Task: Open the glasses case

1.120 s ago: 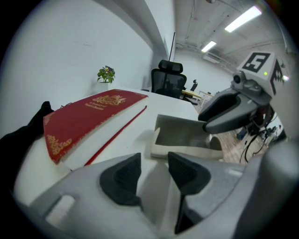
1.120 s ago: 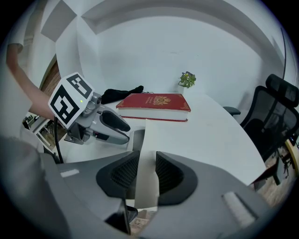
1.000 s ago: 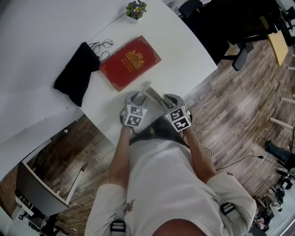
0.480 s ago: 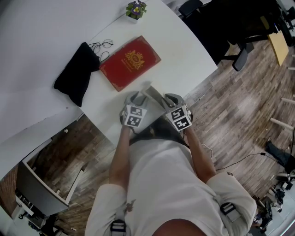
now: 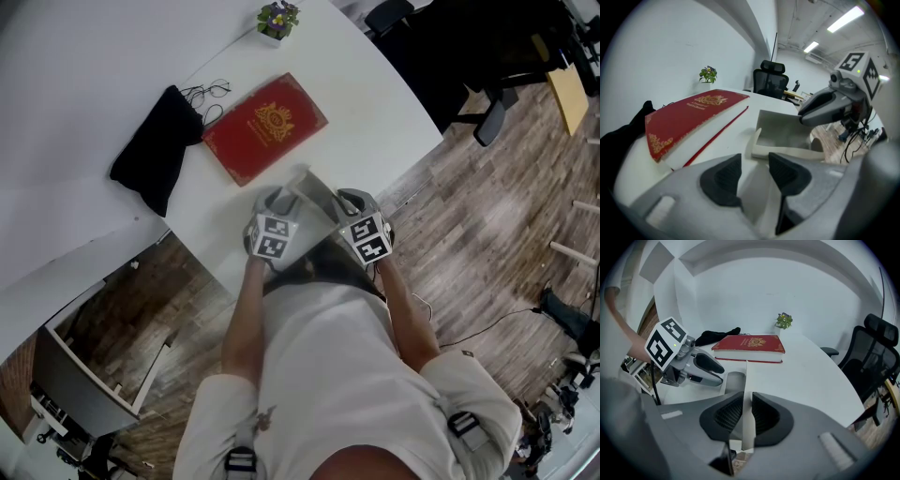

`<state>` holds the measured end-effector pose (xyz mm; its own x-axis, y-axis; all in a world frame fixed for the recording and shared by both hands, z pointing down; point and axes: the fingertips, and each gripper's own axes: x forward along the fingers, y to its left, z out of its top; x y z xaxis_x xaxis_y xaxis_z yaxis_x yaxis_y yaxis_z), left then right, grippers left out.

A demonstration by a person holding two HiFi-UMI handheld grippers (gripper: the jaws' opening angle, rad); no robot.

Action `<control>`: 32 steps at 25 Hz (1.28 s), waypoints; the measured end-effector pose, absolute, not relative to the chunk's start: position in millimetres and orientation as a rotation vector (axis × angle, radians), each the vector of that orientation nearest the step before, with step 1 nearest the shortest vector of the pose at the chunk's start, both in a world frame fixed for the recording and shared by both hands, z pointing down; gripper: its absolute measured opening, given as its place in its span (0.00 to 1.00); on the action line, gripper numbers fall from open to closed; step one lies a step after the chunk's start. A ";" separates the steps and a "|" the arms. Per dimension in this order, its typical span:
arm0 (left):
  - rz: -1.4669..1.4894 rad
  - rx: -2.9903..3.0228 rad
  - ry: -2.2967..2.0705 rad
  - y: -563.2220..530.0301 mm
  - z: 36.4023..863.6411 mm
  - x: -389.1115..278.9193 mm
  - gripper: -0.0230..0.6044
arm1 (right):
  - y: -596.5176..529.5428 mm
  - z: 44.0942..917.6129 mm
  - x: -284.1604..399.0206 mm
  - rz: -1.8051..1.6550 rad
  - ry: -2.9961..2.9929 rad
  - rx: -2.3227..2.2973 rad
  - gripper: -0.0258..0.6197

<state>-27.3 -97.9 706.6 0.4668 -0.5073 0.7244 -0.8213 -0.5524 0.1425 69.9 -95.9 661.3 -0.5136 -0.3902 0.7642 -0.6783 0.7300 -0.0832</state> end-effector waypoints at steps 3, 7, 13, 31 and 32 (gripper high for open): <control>0.873 2.244 -1.105 -99.0 704.5 -26.8 0.33 | -97.8 661.5 71.6 0.487 -2.167 0.805 0.12; 0.875 2.233 -1.103 -97.4 708.7 -27.8 0.33 | -100.4 664.5 73.4 0.494 -2.167 0.811 0.11; 0.873 2.238 -1.107 -98.4 707.8 -28.2 0.33 | -105.7 664.8 76.4 0.493 -2.173 0.821 0.10; 0.876 2.236 -1.109 -98.1 706.7 -28.4 0.33 | -112.3 670.2 83.7 0.499 -2.159 0.829 0.08; 0.876 2.236 -1.109 -98.2 706.6 -28.4 0.33 | -112.8 670.6 84.2 0.499 -2.158 0.830 0.08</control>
<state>-28.4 -98.2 706.6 0.4635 -0.5083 0.7258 -0.8238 -0.5489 0.1417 84.2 -112.8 670.6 -0.5025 -0.4007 0.7661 -0.6965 0.7126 -0.0841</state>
